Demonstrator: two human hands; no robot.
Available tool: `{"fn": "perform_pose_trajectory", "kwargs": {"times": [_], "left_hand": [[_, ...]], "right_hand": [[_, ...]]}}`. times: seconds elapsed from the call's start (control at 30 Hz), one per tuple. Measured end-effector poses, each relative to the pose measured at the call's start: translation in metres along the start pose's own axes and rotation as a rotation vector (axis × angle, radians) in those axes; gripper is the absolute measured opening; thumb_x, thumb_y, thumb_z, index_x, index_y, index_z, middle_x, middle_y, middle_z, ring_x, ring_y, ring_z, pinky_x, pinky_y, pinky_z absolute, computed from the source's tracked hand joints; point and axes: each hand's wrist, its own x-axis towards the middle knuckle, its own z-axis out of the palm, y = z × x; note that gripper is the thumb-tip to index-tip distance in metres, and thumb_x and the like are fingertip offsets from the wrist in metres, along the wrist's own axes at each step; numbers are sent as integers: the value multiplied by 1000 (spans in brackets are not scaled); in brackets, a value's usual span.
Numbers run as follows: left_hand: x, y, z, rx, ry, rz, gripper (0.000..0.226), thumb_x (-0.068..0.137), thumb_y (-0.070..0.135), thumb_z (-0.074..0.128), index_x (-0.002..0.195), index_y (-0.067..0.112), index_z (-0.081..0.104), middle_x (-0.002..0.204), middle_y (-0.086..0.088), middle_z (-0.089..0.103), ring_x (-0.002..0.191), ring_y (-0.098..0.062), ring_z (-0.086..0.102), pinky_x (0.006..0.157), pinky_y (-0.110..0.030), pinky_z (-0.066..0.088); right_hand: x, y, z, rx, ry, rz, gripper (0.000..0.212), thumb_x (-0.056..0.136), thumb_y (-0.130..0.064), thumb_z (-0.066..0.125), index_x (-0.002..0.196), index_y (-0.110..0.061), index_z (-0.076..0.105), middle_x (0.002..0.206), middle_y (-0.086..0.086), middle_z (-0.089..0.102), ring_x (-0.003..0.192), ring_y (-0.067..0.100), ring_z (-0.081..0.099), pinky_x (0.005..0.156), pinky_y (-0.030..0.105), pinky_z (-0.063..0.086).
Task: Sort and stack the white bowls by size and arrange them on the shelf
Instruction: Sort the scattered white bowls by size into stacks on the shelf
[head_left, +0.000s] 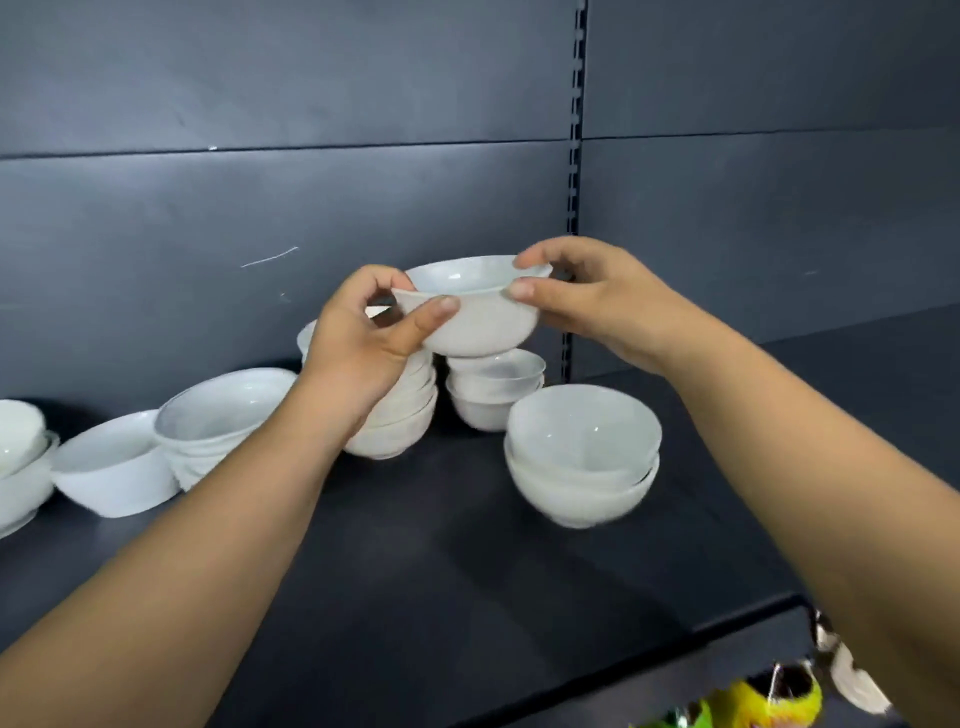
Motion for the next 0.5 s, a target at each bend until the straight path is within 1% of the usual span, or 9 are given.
{"fn": "perform_pose_trajectory", "kwargs": {"times": [0.07,0.17,0.23,0.27,0.3,0.33,0.4,0.47,0.5], "left_hand": [[11,-1,25,-30,-15,33,24,78,11,68,74,21,47,74,6,51,60,6,51,61,-10,42],[23,-8,61,-68,-53,78,23,79,3,65,83,16,47,74,11,56,63,11,55,62,-7,42],[28,-22,71,-55,-70,11,28,82,-3,61,99,16,48,88,13,60,79,11,57,74,-7,45],[30,-32,73,-29,-78,-47,34,83,-2,62,106,18,47,98,9,60,91,7,57,84,-10,46],[31,-43,73,82,-103,-83,37,82,1,64,110,20,48,107,6,58,101,-1,56,92,-15,44],[31,-54,72,299,-160,-89,37,82,6,66,113,20,52,111,6,57,108,-6,55,96,-17,40],[33,-71,68,706,-314,-101,33,82,17,69,115,17,61,112,11,58,114,-8,52,90,-11,31],[36,-80,69,886,-442,-172,31,83,24,68,112,16,65,117,9,62,117,-9,51,87,-12,31],[37,-82,72,944,-503,-213,27,84,25,67,108,15,67,116,6,64,114,-12,53,90,-16,35]], "right_hand": [[10,7,-18,89,23,-4,13,79,-15,68,78,-16,54,85,0,56,84,14,58,91,35,50],[24,29,-46,186,76,-29,21,78,-7,67,68,-12,49,93,3,57,86,16,60,84,35,53],[31,51,-59,250,144,-16,23,78,-5,67,65,-12,49,92,0,59,84,15,62,80,33,55],[36,64,-67,296,184,1,24,77,-5,68,64,-12,49,92,-2,59,84,14,62,78,32,56],[39,78,-73,338,225,26,24,77,-5,68,64,-12,50,93,-4,58,85,15,61,79,31,55],[43,91,-80,367,262,54,24,77,-5,69,64,-13,51,94,-4,57,88,16,61,81,33,53],[47,115,-91,374,297,104,24,75,-5,71,64,-14,52,94,-3,57,94,20,60,87,39,50],[51,134,-100,388,295,142,23,76,-4,71,65,-13,52,91,0,57,93,22,60,88,40,49],[51,142,-102,406,295,157,23,76,-3,70,66,-13,52,88,1,57,90,21,60,87,39,49]]}}
